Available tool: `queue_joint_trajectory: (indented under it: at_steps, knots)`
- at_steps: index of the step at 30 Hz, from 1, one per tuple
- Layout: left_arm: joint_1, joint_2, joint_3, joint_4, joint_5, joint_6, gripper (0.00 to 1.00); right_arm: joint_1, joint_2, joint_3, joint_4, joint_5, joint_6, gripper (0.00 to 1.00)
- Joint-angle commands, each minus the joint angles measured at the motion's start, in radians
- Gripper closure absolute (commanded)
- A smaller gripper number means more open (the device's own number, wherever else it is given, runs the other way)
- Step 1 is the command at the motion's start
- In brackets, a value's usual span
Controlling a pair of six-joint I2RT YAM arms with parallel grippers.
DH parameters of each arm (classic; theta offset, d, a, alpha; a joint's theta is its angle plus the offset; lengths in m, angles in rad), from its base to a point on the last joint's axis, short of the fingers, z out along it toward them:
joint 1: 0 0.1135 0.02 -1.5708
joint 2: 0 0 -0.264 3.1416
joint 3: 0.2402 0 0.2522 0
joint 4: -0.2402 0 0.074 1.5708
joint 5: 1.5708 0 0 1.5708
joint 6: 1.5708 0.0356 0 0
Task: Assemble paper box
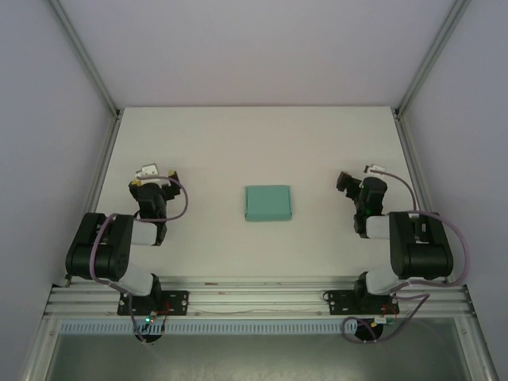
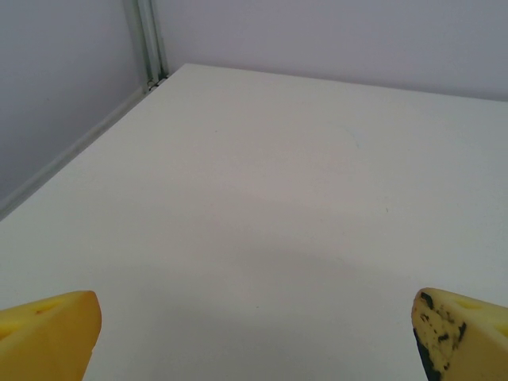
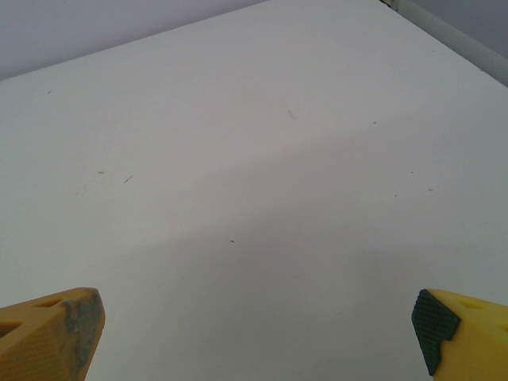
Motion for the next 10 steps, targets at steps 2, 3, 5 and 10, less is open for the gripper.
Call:
queue_joint_trajectory:
  at_steps: [2, 3, 5, 10]
  knots:
    - [0.000, -0.012, 0.012, -0.021, 0.011, -0.002, 0.00, 0.000, -0.014, 0.017, 0.011, 0.030, 0.018, 0.00]
    - [0.000, -0.007, 0.008, -0.001, 0.011, 0.001, 0.00, -0.001, -0.017, 0.019, 0.005, 0.030, 0.018, 0.00]
    - [-0.001, -0.009, 0.010, -0.012, 0.011, -0.001, 0.00, -0.001, -0.013, 0.018, 0.013, 0.030, 0.018, 0.00]
    - [-0.001, -0.008, 0.010, -0.009, 0.010, 0.000, 0.00, -0.001, -0.014, 0.019, 0.009, 0.030, 0.019, 0.00]
